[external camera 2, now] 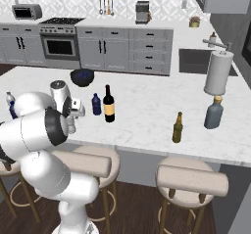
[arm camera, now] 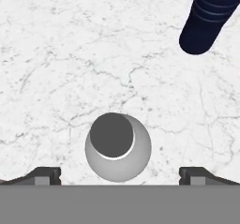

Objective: Move the plastic bottles in the middle to the plastics group, and the glass bottles in the middle to the glass group.

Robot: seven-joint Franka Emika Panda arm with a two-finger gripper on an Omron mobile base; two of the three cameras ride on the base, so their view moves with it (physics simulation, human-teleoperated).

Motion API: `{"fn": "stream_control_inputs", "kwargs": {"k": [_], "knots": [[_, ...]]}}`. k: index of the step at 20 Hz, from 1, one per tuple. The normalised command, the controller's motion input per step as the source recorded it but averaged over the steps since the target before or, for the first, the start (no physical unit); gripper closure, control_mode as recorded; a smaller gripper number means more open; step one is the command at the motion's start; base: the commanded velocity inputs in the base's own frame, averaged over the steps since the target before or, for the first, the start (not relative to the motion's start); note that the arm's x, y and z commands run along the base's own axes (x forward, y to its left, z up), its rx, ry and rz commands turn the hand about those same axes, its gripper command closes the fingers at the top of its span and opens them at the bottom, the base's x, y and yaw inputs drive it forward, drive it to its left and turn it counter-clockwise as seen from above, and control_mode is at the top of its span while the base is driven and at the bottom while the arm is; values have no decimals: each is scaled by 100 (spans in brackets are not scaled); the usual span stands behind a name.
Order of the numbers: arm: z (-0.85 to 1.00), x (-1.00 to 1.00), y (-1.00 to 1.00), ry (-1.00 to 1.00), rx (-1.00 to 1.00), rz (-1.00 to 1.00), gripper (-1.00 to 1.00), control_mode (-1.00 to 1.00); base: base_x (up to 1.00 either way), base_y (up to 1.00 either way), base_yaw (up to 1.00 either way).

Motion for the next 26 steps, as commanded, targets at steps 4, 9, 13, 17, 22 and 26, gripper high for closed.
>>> {"fn": "stream_control_inputs", "kwargs": {"k": [4, 9, 13, 17, 22, 26], "knots": [[0, 1, 3, 0, 0, 0, -100, -100, 0, 0, 0], [-1, 9, 0, 0, 0, 0, -100, -100, 0, 0, 0], [0, 20, 0, 0, 0, 0, -100, -100, 0, 0, 0], [-7, 4, 0, 0, 0, 0, -100, -100, 0, 0, 0], [-2, 0, 0, -1, 0, 0, -100, -100, 0, 0, 0], [0, 0, 4, -1, 0, 0, -100, -100, 0, 0, 0]]}}
